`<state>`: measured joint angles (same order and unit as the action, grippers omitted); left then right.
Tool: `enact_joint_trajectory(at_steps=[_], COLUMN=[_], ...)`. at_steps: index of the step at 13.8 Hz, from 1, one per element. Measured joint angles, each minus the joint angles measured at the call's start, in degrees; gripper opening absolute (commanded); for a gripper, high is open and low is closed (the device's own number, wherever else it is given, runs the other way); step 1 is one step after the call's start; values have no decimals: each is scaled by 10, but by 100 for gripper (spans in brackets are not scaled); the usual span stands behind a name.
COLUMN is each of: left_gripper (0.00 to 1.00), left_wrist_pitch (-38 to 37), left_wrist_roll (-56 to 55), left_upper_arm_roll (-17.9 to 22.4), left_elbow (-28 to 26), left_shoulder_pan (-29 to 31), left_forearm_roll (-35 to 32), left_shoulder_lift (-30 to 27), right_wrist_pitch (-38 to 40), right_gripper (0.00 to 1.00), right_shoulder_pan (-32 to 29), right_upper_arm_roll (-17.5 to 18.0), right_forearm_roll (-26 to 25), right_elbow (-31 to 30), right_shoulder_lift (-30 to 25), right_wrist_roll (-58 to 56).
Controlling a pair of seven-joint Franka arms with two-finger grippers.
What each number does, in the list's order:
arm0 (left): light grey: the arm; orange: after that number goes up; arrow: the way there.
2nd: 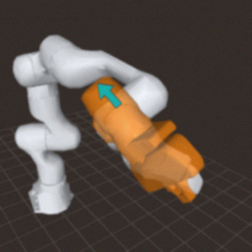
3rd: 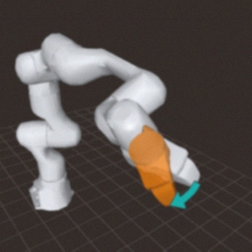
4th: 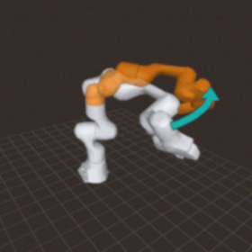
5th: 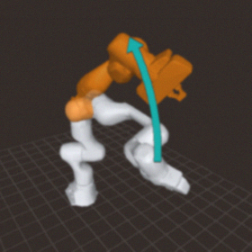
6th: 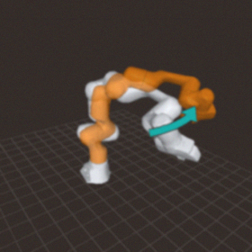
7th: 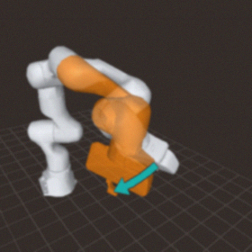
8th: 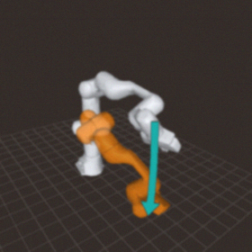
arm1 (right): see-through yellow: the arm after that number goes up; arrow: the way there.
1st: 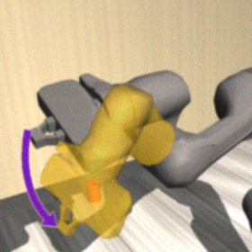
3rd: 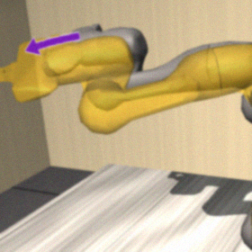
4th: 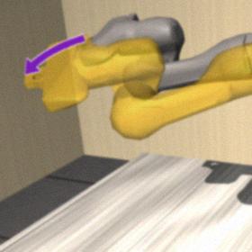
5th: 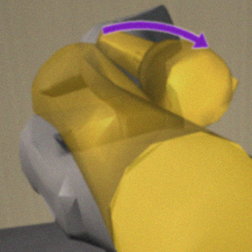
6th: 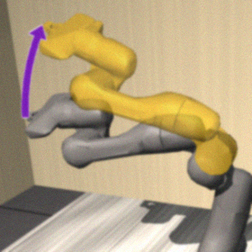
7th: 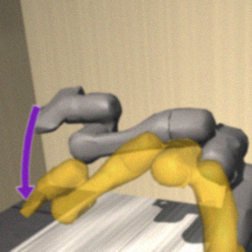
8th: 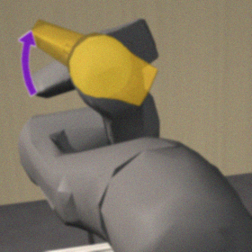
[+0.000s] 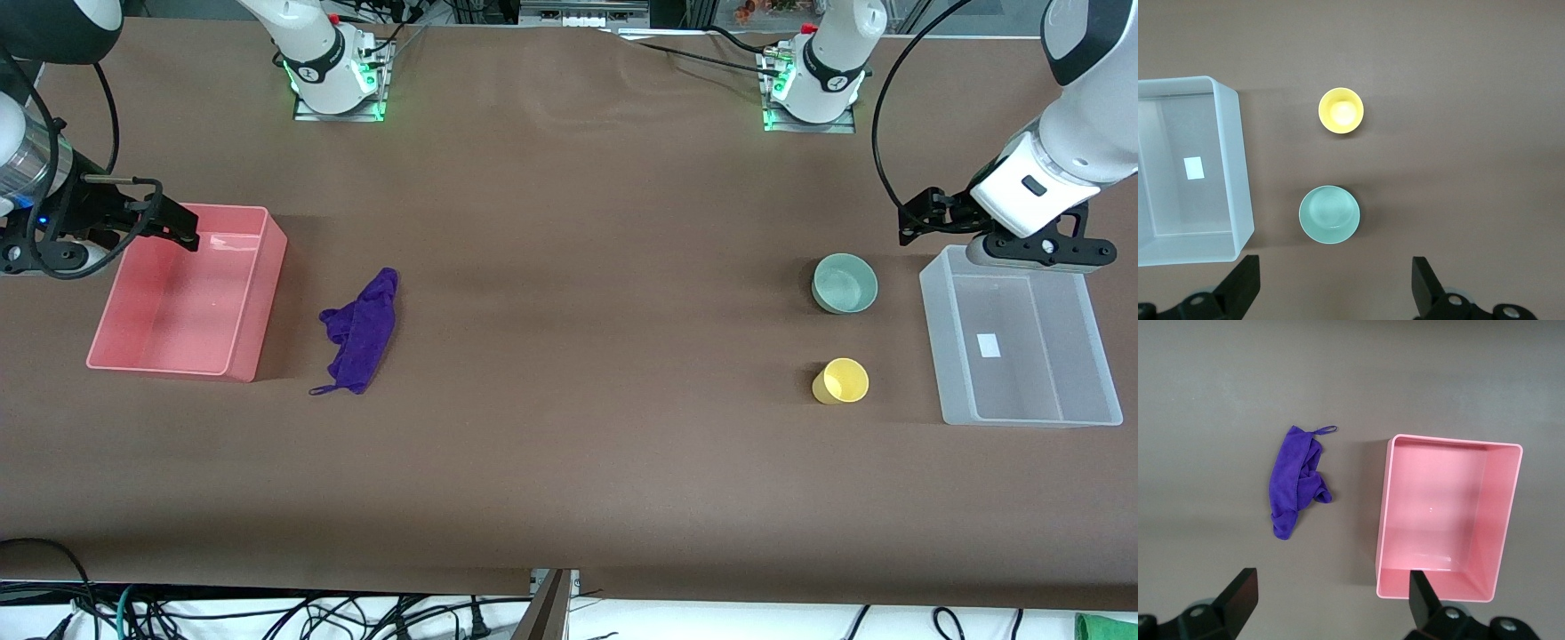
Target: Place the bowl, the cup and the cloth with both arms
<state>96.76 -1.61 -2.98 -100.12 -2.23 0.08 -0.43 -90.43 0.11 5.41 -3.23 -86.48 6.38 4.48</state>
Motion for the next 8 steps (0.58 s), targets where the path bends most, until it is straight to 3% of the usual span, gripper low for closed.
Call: enact_joint_trajectory(at_steps=[8], left_gripper=[100], left_wrist_pitch=[-56], left_wrist_roll=[20], left_upper_arm_roll=[2], left_elbow=[-9], left_shoulder_pan=[8], left_forearm_roll=[0], left_shoulder_lift=[25], right_wrist_pitch=[-9], right_gripper=[100], right_shoulder_pan=[0], right_upper_arm_roll=[0], right_forearm_roll=[0], right_elbow=[-2], right_shoulder_lift=[13], right_wrist_roll=[1])
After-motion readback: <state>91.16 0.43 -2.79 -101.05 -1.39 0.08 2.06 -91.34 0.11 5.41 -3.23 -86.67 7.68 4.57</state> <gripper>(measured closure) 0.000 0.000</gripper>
